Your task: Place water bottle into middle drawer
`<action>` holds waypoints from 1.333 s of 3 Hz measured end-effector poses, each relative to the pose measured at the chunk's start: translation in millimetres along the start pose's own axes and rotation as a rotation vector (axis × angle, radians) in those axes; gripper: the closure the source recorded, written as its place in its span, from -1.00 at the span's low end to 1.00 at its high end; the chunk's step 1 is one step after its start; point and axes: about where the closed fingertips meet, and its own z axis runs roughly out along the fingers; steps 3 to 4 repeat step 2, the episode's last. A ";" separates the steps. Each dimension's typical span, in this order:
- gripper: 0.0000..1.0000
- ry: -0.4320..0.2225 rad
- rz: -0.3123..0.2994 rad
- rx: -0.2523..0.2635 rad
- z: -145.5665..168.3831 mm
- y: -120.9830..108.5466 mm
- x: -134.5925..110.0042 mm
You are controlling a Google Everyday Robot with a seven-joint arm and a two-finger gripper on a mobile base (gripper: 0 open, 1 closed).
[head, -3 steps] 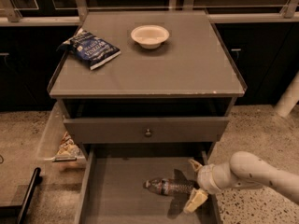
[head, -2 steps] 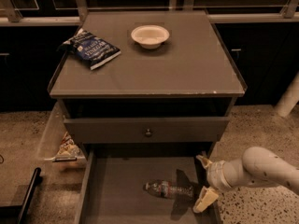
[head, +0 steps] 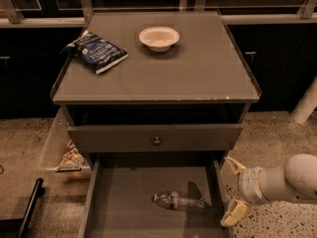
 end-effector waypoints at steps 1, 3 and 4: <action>-1.00 0.006 -0.047 0.050 -29.4 2.4 -19.3; -1.00 0.008 -0.050 0.055 -32.1 2.0 -20.2; -1.00 0.008 -0.050 0.055 -32.1 2.0 -20.2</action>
Offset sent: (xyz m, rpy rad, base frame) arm -0.0076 0.0002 0.0307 -0.0232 -0.0566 0.0059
